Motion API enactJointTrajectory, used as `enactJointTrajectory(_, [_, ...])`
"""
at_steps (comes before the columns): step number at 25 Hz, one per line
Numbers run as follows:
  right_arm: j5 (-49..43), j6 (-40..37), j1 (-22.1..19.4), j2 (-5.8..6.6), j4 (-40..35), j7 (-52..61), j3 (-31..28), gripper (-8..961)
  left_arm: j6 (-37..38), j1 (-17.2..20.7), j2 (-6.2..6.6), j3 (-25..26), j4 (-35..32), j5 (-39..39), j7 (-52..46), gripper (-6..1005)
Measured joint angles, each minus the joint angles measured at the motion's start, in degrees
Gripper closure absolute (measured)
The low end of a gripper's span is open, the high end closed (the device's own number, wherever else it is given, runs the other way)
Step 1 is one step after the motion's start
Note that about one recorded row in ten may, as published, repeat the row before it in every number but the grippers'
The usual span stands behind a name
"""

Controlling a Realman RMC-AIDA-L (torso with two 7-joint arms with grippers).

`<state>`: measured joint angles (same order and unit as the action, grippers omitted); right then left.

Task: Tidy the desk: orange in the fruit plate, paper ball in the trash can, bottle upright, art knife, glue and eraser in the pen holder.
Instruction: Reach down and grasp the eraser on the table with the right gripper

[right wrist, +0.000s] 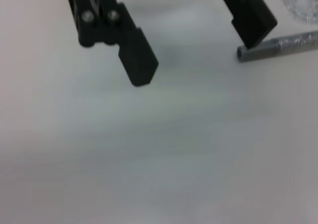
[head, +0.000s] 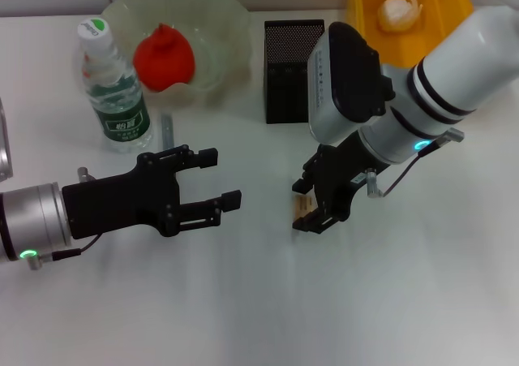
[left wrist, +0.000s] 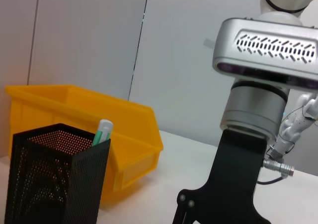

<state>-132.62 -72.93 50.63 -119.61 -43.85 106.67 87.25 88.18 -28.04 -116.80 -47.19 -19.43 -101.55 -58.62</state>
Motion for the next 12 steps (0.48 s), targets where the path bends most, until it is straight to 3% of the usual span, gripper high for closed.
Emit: enactJointTrajectory(12, [0.0, 0.6, 0.4, -0.01, 0.5, 0.0, 0.5, 395, 0.2, 0.1, 0.00, 0.0, 0.0, 0.0, 0.2, 215])
